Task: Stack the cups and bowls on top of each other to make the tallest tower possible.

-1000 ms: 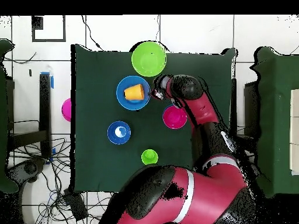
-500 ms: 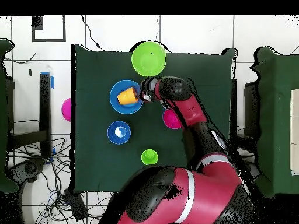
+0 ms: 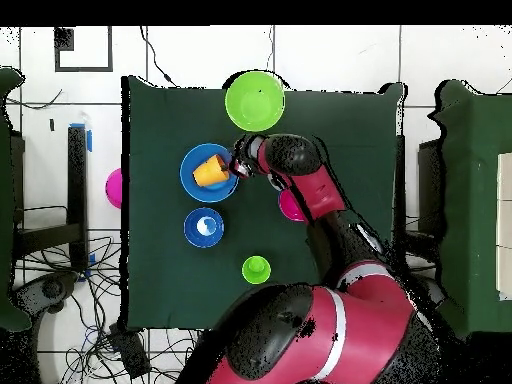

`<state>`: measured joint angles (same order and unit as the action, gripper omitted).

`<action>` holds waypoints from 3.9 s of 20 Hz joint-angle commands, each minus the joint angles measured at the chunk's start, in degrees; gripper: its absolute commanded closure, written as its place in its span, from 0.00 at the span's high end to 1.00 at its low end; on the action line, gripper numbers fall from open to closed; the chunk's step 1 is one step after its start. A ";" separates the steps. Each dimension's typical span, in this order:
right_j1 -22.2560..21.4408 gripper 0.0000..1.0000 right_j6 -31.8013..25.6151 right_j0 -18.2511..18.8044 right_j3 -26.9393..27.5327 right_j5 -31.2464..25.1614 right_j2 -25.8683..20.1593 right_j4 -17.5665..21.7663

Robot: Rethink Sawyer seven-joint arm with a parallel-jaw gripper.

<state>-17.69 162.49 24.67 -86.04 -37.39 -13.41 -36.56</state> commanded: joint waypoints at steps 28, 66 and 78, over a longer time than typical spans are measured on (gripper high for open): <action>-7.12 1.00 -2.84 2.56 -10.14 -1.27 -1.36 4.53; -2.14 1.00 -2.92 7.55 -6.16 5.06 -8.00 10.11; -0.62 1.00 -2.57 8.48 -4.11 6.40 -7.41 13.38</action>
<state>-21.46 162.49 33.55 -93.71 -35.32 -22.48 -26.57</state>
